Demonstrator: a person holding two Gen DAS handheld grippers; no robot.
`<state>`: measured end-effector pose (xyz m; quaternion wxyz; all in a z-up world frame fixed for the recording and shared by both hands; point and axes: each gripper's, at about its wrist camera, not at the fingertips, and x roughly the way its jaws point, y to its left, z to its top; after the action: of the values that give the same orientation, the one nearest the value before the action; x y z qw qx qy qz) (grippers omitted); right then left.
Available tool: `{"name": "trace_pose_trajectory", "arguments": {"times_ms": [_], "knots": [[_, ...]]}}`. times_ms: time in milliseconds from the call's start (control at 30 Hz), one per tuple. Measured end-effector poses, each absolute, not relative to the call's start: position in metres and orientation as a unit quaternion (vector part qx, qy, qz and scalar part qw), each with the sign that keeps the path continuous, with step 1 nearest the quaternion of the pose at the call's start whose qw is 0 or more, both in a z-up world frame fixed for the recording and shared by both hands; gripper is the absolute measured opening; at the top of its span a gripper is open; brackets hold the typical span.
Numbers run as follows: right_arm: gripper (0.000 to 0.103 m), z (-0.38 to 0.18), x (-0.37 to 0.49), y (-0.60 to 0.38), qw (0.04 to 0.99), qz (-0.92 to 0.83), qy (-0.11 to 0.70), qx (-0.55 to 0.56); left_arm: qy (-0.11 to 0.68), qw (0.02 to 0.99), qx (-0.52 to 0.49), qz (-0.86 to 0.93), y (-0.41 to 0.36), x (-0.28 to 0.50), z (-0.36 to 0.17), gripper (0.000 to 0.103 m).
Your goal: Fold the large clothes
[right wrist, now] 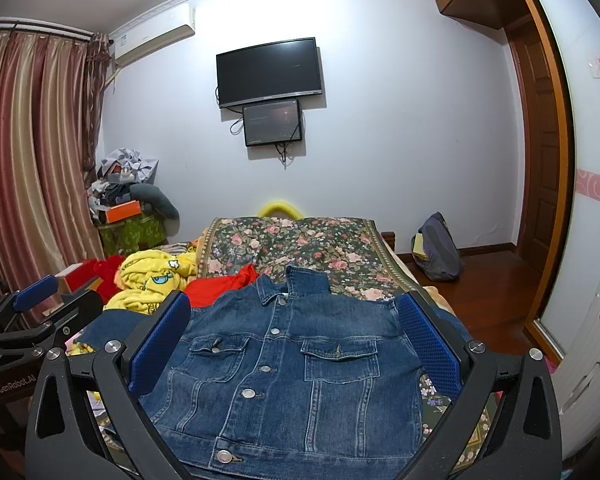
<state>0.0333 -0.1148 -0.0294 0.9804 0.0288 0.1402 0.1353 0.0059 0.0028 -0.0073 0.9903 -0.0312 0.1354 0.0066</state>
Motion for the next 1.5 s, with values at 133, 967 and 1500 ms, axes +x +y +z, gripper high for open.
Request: {"name": "trace_pose_trajectory", "arguments": {"times_ms": [133,967,1500], "knots": [[0.103,-0.029,0.034,-0.115,0.98,0.136,0.14,0.029,0.135,0.99,-0.031,0.007,0.003,0.006,-0.007,0.102],[0.103,-0.031,0.041,-0.111,0.978,0.131,0.158,0.026,0.146,0.988,-0.041,0.006,0.011,0.015,-0.014,0.102],[0.103,-0.046,0.09,-0.089,0.969,0.139,0.206,0.014,0.18,0.979,-0.086,0.04,0.08,0.067,-0.03,0.102]]}}
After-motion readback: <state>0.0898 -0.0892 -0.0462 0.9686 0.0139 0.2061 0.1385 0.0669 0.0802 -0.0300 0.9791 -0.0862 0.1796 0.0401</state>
